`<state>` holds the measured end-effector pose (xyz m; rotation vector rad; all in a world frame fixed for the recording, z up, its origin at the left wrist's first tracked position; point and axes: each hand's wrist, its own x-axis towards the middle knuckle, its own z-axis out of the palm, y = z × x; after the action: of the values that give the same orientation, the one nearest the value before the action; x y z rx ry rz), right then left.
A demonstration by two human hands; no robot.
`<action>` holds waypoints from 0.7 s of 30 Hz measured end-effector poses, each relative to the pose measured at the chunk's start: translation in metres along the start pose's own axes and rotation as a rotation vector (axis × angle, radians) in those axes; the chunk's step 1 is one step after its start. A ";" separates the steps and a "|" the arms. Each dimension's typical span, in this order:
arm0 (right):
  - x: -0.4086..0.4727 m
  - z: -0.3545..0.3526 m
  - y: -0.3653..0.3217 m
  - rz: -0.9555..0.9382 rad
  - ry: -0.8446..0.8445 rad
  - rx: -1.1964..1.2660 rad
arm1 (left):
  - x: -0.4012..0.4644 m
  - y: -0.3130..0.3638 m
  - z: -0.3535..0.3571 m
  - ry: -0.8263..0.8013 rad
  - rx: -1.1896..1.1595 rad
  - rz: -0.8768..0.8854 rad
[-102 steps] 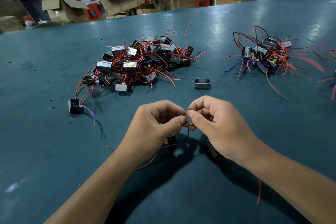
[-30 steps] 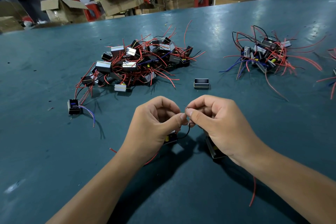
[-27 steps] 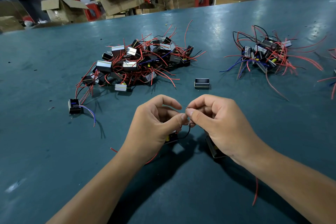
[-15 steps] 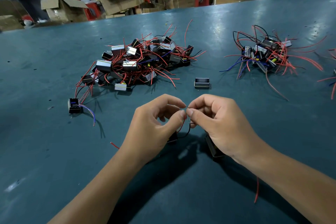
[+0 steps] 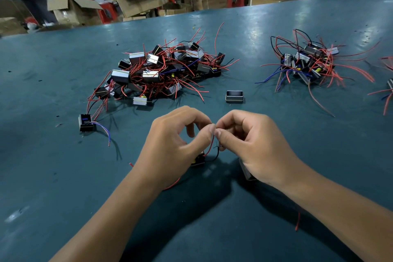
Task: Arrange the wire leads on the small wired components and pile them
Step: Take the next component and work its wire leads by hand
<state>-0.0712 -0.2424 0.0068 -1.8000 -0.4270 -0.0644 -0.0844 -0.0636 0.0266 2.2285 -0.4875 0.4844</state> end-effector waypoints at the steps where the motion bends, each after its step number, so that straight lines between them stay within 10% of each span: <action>1: -0.001 0.000 -0.001 -0.011 -0.002 -0.016 | 0.001 0.001 -0.001 -0.023 0.003 -0.014; 11: -0.005 0.001 -0.007 -0.046 -0.039 -0.071 | 0.008 0.007 -0.006 -0.212 0.053 -0.125; 21: -0.007 -0.001 -0.008 -0.155 -0.047 -0.217 | 0.008 0.005 -0.007 -0.235 -0.453 -0.514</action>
<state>-0.0802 -0.2432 0.0130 -1.9813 -0.6121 -0.1829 -0.0811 -0.0626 0.0377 1.8736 -0.1075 -0.1491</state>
